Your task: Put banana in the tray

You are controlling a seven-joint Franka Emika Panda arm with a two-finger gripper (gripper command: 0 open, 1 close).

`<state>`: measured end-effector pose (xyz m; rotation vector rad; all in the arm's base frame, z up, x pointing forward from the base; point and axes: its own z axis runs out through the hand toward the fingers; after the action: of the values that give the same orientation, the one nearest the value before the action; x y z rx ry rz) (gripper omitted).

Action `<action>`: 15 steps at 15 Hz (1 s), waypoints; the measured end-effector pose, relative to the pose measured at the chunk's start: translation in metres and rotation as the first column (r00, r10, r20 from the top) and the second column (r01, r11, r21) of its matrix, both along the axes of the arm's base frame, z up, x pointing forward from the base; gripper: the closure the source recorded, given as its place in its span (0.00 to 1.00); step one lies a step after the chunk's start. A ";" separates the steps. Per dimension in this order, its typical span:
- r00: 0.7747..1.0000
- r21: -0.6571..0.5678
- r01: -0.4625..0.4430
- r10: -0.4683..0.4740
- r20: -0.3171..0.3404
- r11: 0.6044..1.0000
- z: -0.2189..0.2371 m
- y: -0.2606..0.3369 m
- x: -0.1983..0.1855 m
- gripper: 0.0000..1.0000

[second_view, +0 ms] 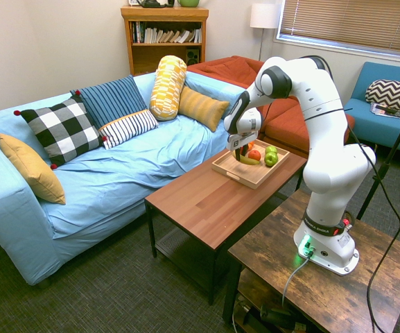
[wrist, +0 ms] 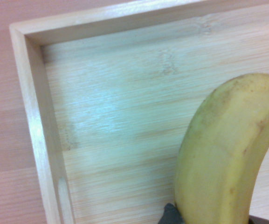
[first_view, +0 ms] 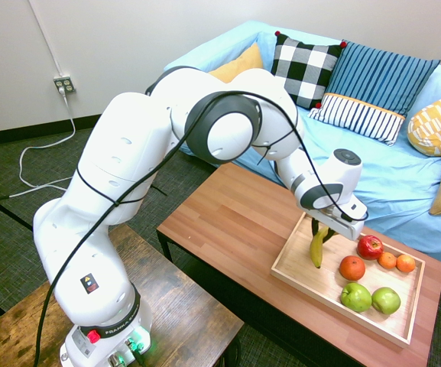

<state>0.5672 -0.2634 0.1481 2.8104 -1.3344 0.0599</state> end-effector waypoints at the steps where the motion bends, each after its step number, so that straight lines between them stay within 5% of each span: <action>1: 1.000 0.004 0.000 0.000 -0.008 1.000 -0.009 -0.001 0.000 1.00; 5: 0.999 0.017 -0.005 0.005 -0.039 1.000 -0.039 -0.004 -0.003 1.00; 6: 0.999 0.021 -0.007 0.008 -0.045 1.000 -0.044 -0.003 -0.004 0.00; 15: 0.999 0.025 -0.023 0.024 -0.038 0.999 -0.042 -0.005 -0.003 0.00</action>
<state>0.5639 -0.2680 0.1057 2.8321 -1.3030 -0.0103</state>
